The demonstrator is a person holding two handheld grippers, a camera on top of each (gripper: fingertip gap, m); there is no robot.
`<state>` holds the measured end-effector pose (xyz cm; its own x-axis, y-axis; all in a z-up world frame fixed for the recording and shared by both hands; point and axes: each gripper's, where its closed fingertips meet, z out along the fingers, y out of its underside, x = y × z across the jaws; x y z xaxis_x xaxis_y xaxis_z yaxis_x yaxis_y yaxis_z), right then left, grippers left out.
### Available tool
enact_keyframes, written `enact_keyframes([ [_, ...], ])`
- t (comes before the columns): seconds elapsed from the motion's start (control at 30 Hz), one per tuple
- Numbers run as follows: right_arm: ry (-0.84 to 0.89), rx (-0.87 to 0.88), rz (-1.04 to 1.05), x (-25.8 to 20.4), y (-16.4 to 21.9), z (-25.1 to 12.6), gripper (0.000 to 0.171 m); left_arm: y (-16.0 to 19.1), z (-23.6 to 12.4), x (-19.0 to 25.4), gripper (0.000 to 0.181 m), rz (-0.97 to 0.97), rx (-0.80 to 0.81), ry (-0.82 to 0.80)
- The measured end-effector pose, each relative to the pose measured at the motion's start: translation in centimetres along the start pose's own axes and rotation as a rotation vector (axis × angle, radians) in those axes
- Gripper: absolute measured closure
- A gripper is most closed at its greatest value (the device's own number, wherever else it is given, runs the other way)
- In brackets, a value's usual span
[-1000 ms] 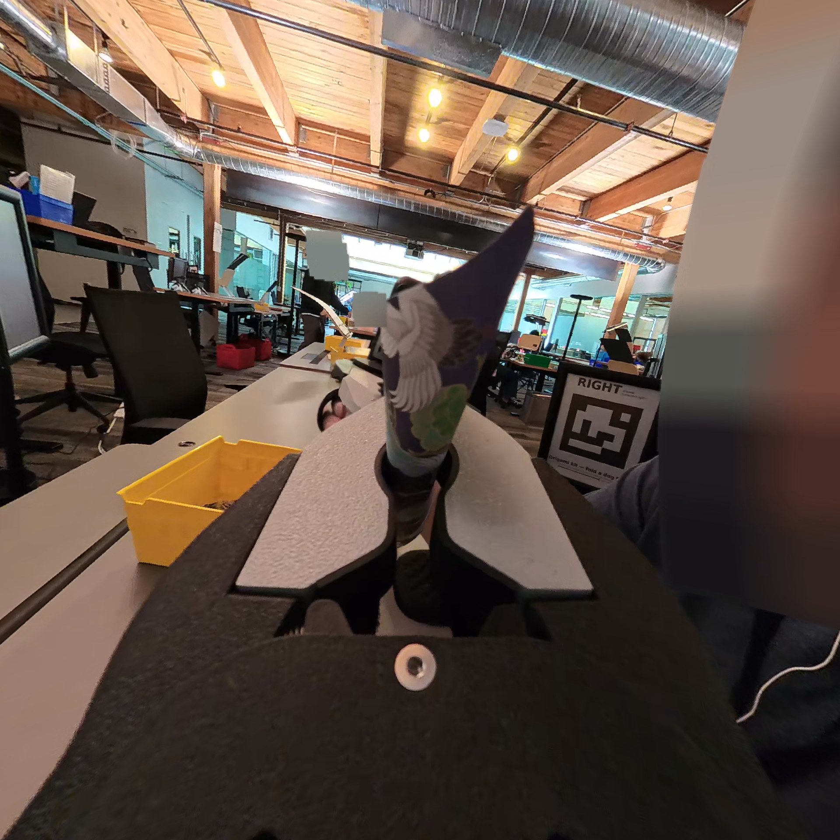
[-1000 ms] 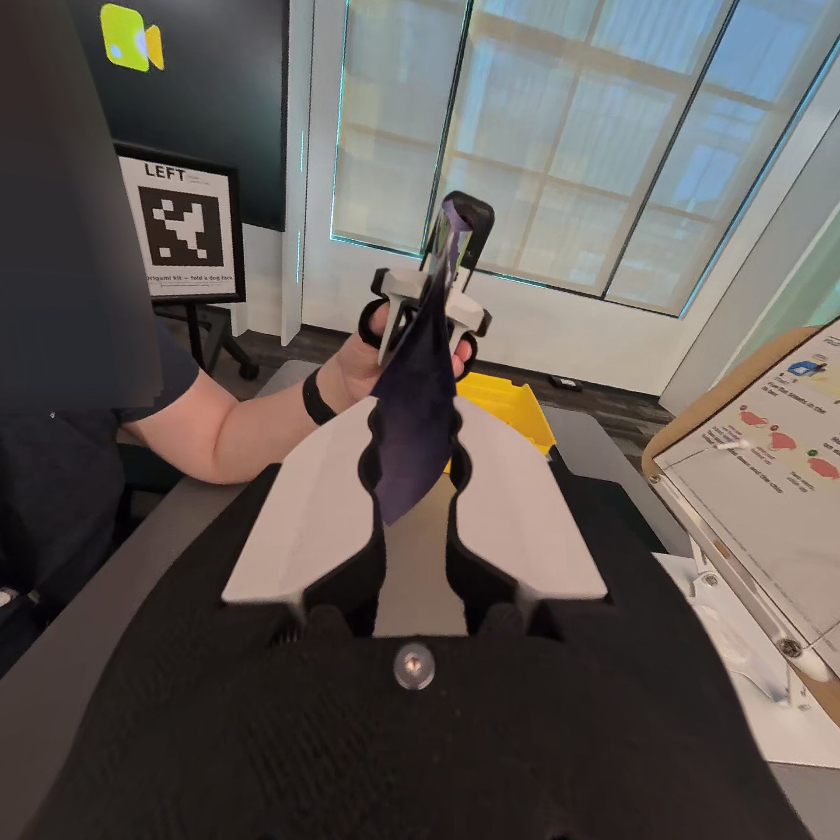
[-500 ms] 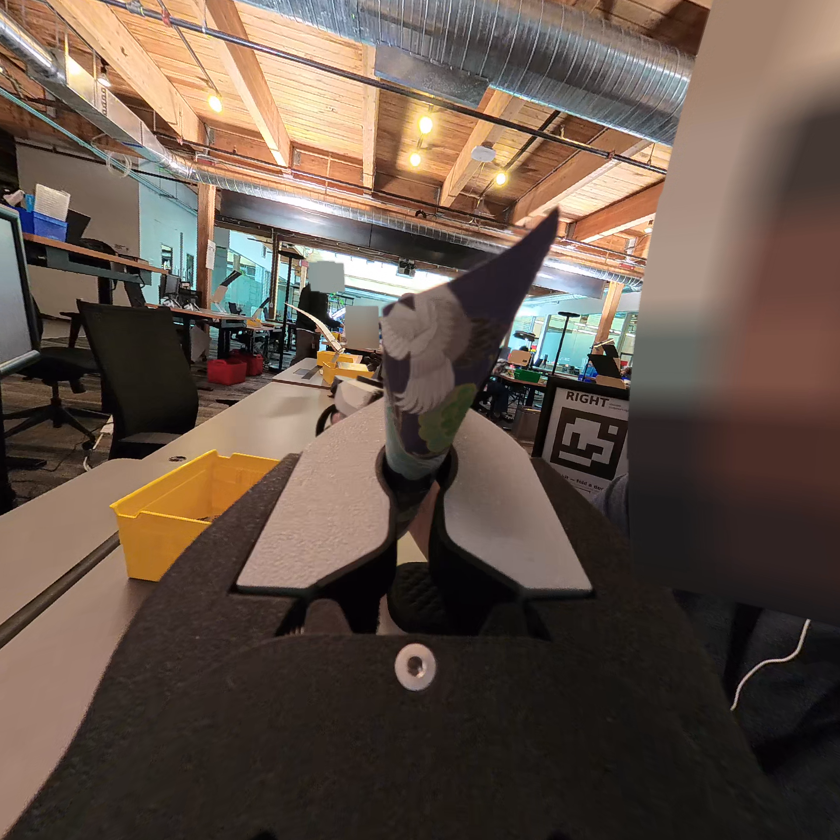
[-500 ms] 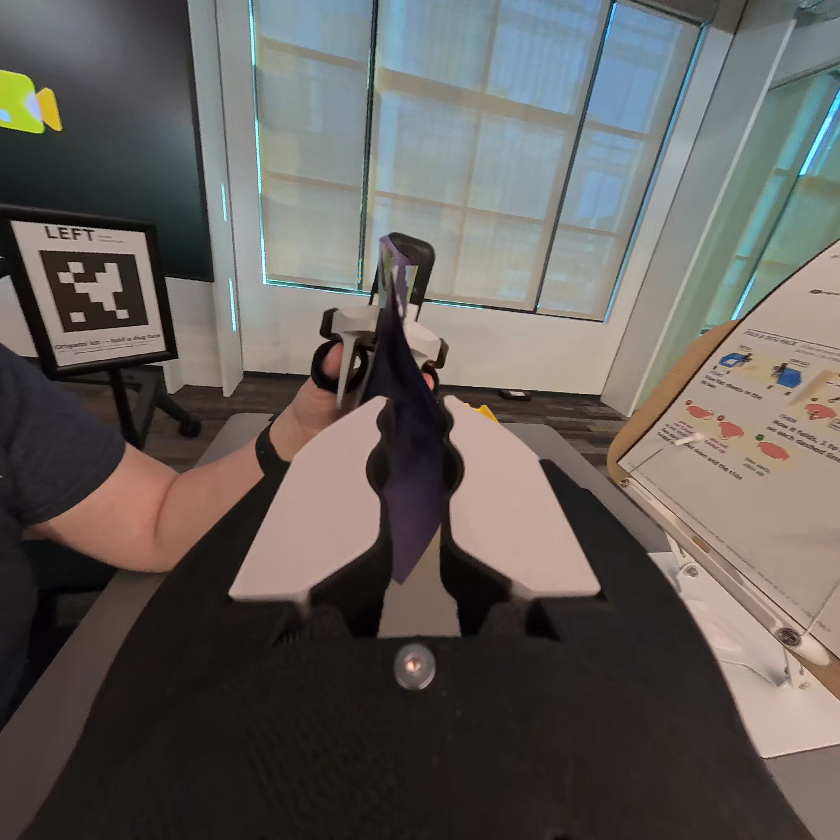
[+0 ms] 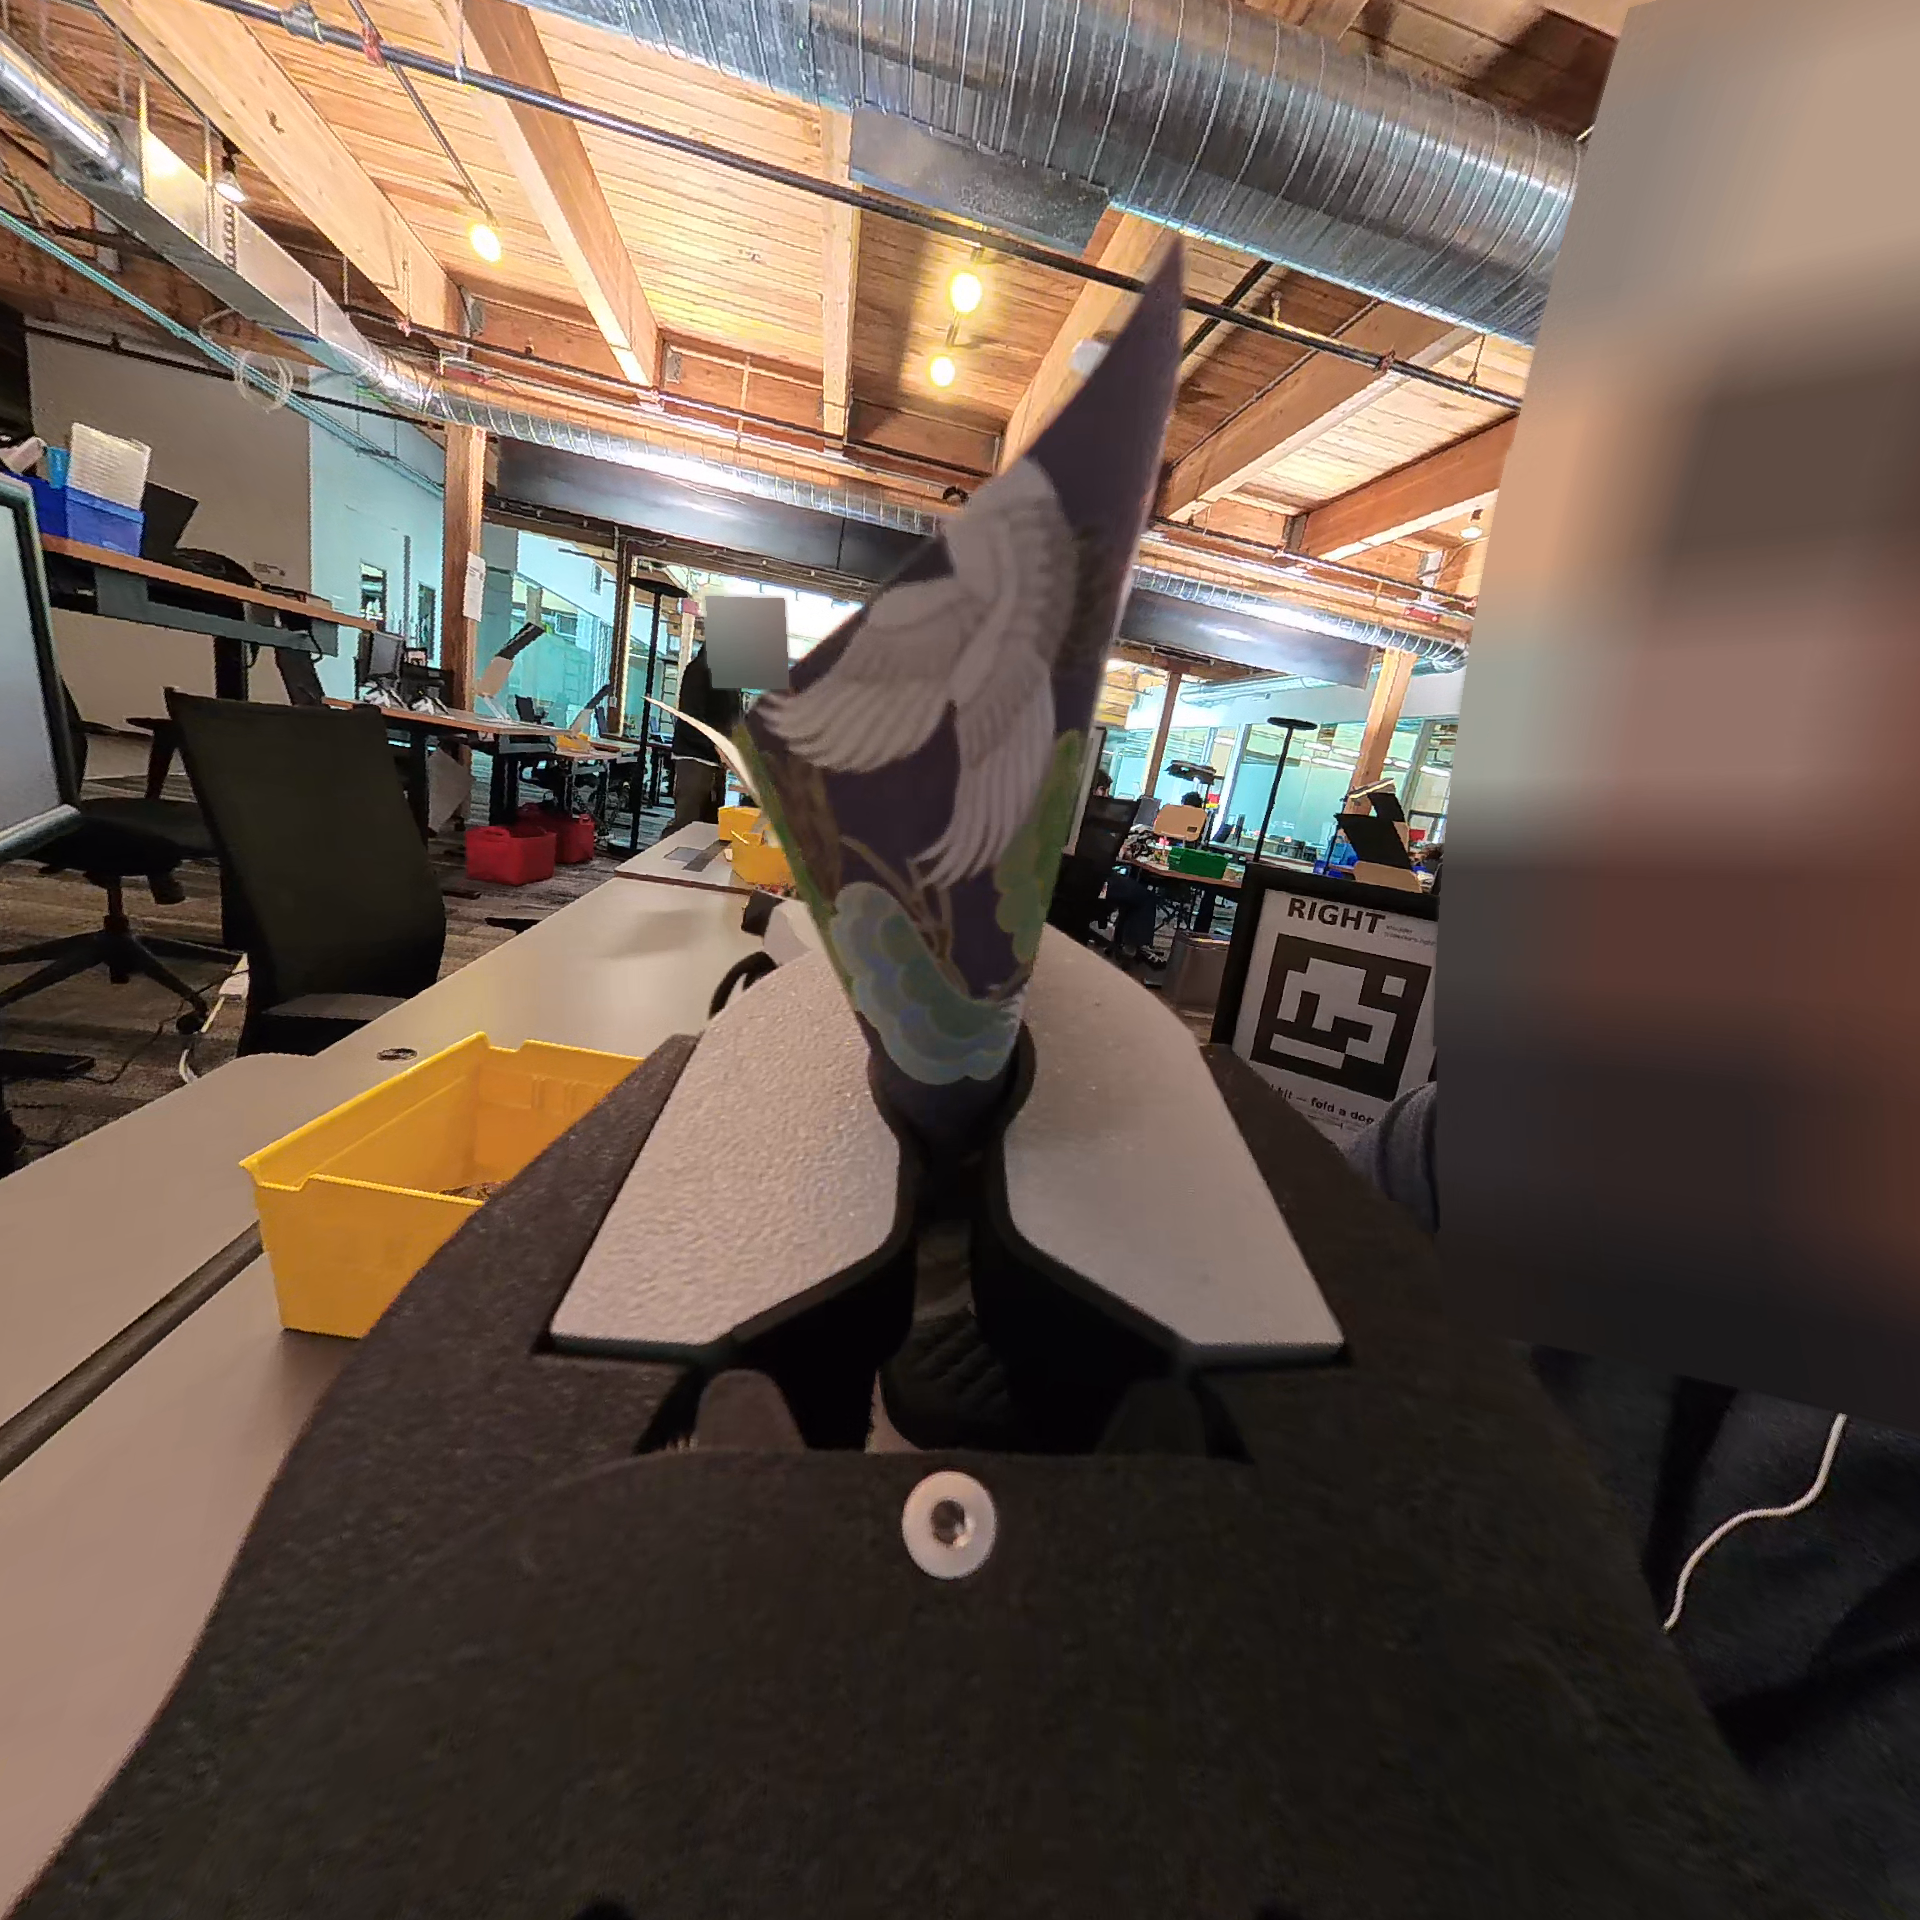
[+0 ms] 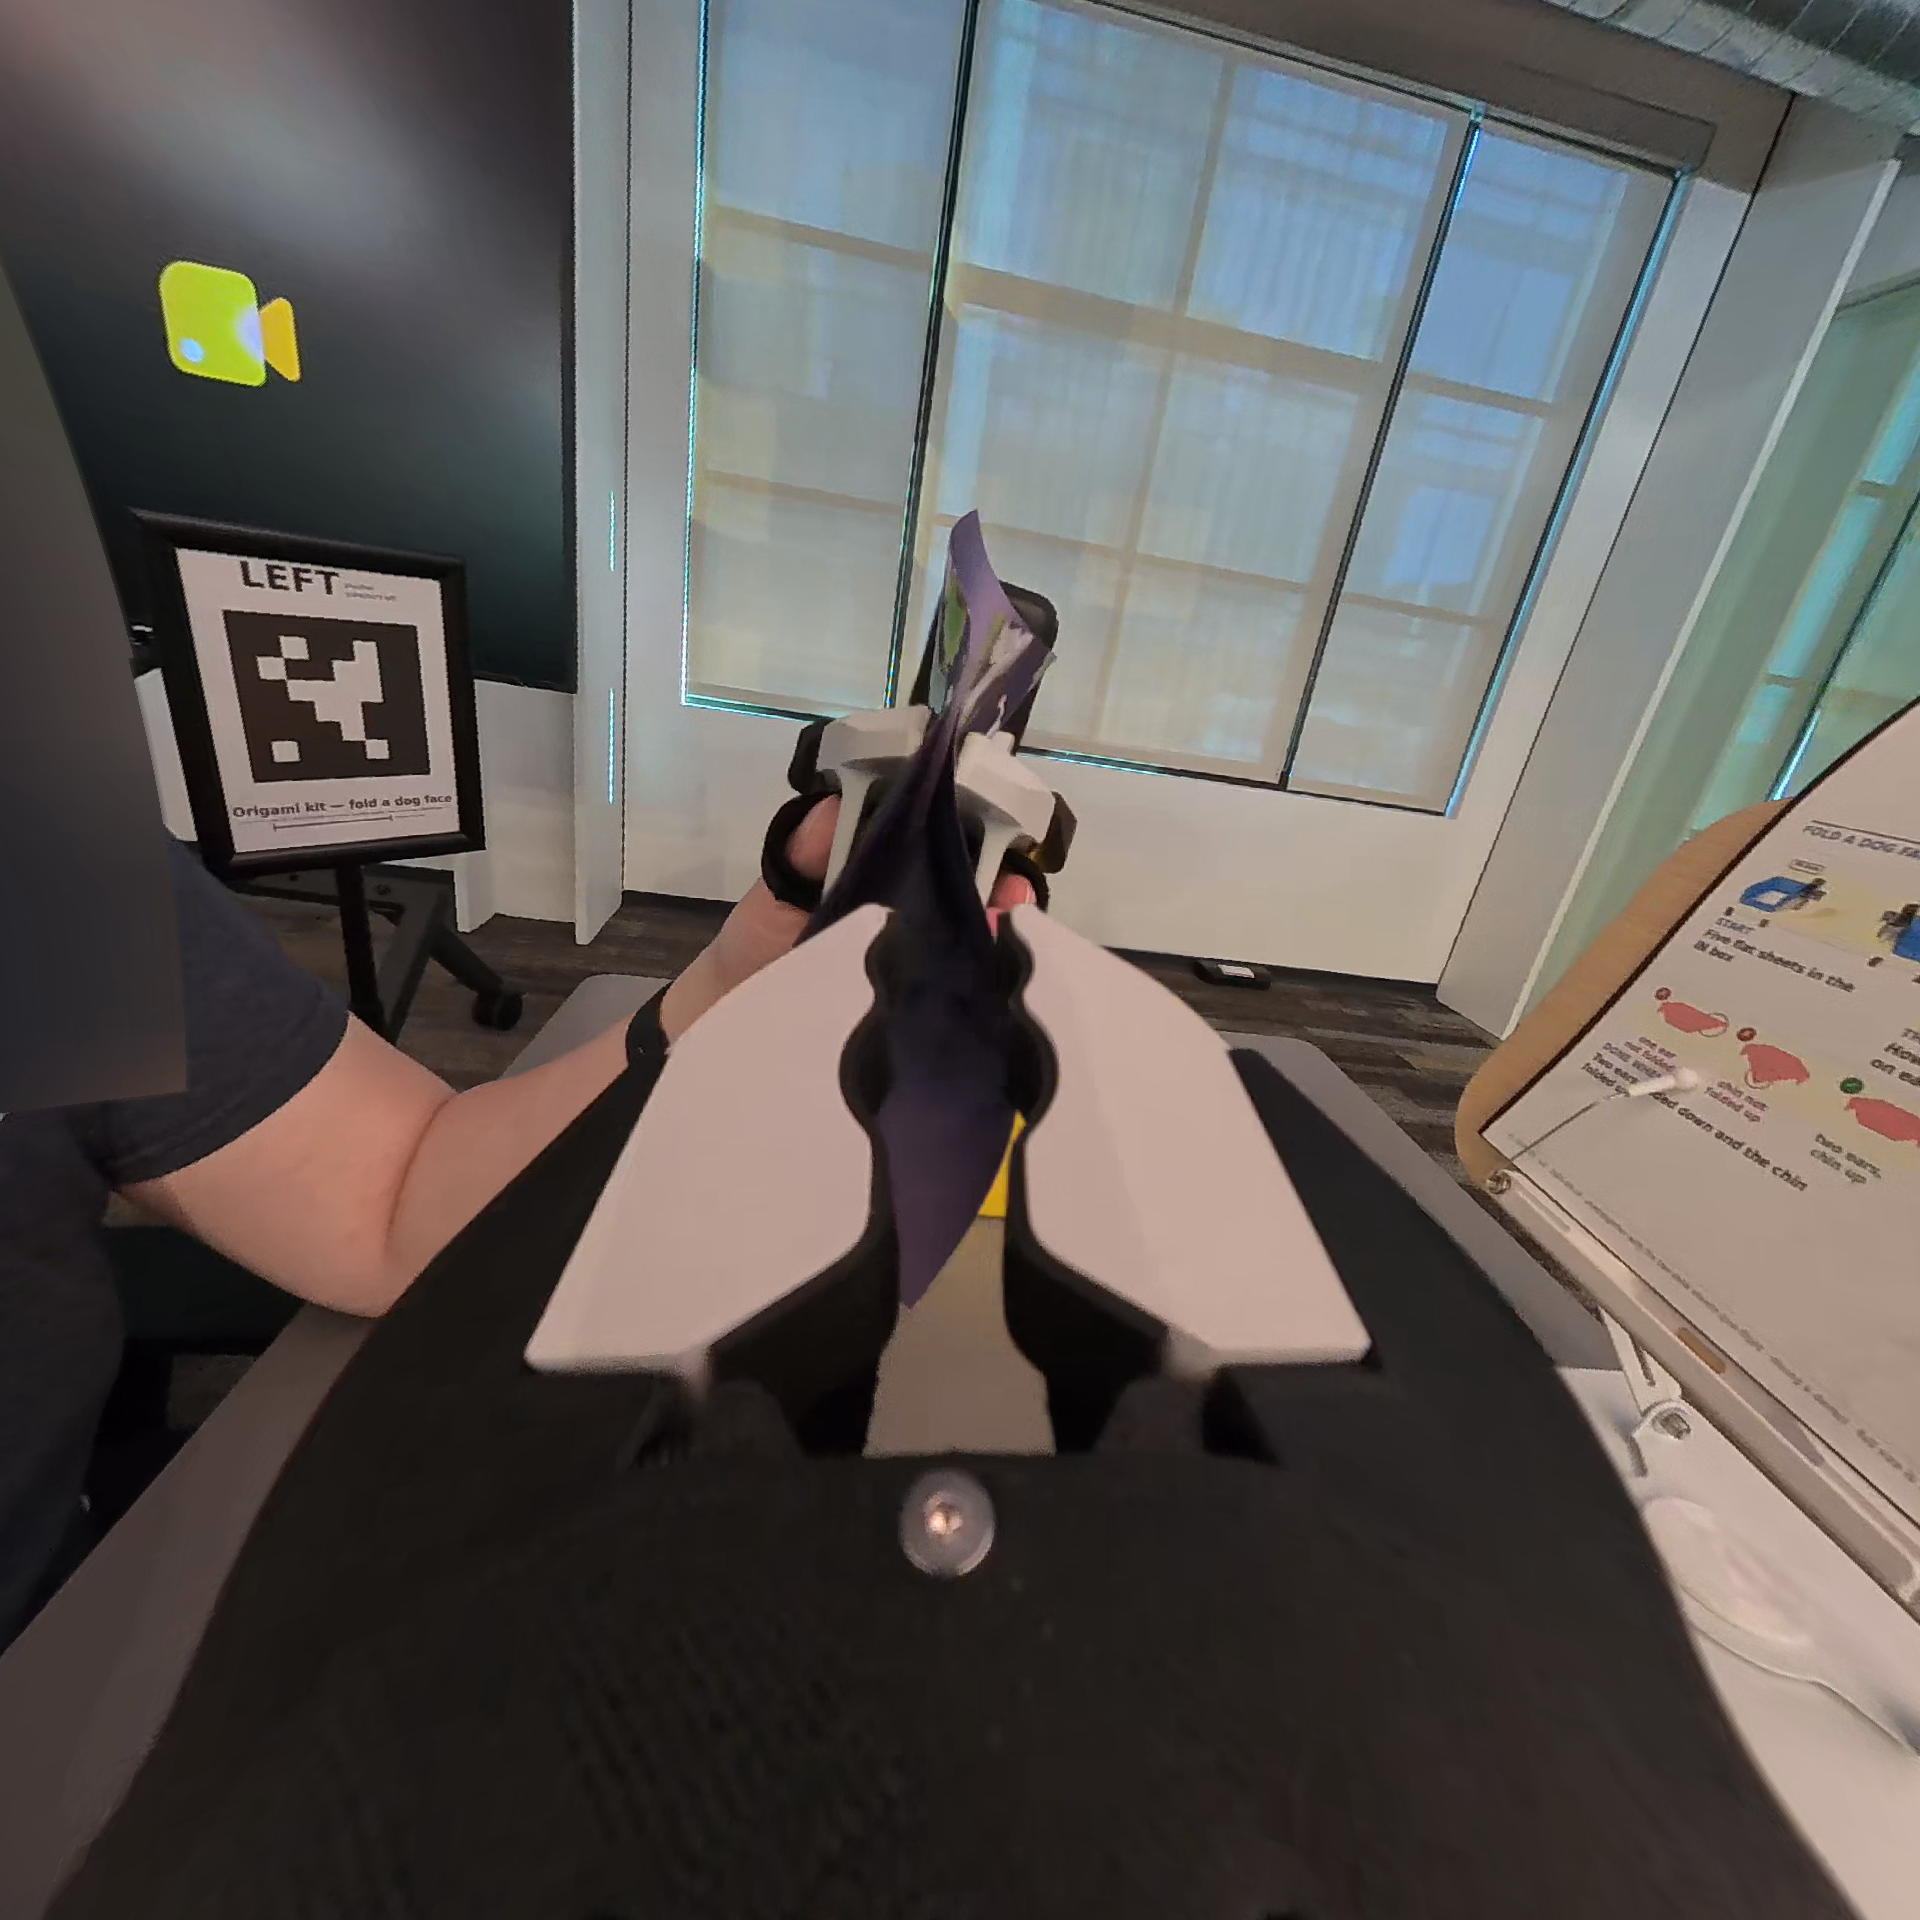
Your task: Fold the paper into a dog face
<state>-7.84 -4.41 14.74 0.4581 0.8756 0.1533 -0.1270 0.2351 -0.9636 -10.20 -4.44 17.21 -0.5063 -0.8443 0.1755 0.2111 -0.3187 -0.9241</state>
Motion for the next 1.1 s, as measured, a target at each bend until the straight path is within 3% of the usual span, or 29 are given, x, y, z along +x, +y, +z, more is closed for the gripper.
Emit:
enact_keyframes([
  [0.27,-0.035,-0.049,-0.027,-0.9,0.9,0.8,0.146,-0.6,-0.3,0.1,0.175,-0.032,0.047,0.022],
  [0.47,0.061,-0.016,-0.08,-0.3,0.8,1.4,0.147,-0.2,0.1,0.2,0.174,-0.051,0.031,0.043],
  [0.6,0.011,0.063,-0.025,-0.8,0.3,1.4,0.17,0.4,0.4,0.1,0.174,-0.057,0.005,0.045],
  [0.83,0.053,0.281,0.082,0.0,-2.0,0.1,0.171,-0.3,0.1,-0.6,0.173,-0.036,0.062,-0.009],
  [0.9,0.037,0.248,0.076,-0.1,-1.6,0.4,0.171,-0.3,0.0,-0.5,0.173,-0.034,0.06,-0.001],
  [1.1,0.045,0.106,-0.099,-1.2,-1.8,0.5,0.147,-1.3,-0.4,0.6,0.172,-0.084,0.125,0.097],
])
